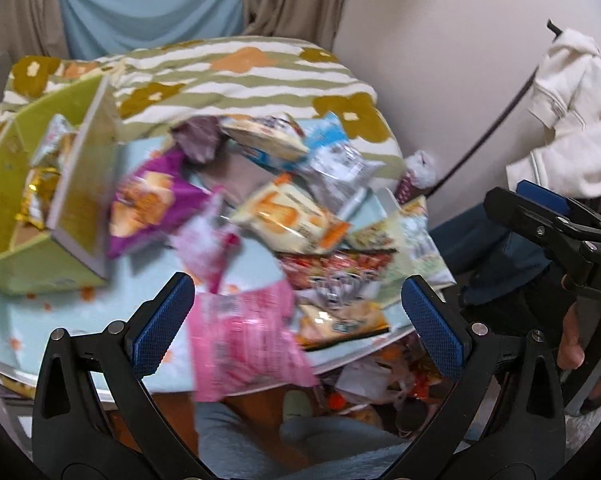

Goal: Organize snacks
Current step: 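Move both tools back over the snack pile, then grasp the red TATDE chips bag with the left tool while the right tool grasps the green-white MPM bag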

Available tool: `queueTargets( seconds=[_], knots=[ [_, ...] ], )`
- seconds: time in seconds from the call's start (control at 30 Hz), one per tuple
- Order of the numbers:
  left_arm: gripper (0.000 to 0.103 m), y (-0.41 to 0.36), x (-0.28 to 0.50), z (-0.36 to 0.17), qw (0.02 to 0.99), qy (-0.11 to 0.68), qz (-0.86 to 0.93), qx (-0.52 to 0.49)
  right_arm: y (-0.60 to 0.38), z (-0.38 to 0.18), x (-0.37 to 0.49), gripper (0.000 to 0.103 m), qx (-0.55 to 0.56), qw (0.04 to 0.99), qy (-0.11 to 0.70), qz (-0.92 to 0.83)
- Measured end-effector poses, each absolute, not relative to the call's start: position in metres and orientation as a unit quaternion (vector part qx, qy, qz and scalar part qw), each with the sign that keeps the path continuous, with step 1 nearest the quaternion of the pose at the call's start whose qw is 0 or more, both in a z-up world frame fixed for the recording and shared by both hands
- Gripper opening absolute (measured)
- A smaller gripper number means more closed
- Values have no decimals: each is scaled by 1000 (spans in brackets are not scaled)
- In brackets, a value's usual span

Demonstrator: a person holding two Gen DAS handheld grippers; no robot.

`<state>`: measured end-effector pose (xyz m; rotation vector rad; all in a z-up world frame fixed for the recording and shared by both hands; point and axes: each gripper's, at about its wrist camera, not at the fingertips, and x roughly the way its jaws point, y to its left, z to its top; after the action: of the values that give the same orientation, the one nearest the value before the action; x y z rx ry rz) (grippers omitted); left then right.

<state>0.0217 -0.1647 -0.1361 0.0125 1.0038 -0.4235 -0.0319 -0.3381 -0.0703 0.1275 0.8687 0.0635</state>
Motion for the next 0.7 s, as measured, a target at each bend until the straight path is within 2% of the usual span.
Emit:
queueTargets(
  seconds=[0.47, 0.7],
  knots=[
    [103, -233, 26, -219, 840, 514, -170, 38, -391, -135, -33, 103, 89, 883, 460, 26],
    [94, -240, 37, -247, 833, 529, -154, 57, -390, -160, -26, 102, 91, 879, 467, 41]
  ],
)
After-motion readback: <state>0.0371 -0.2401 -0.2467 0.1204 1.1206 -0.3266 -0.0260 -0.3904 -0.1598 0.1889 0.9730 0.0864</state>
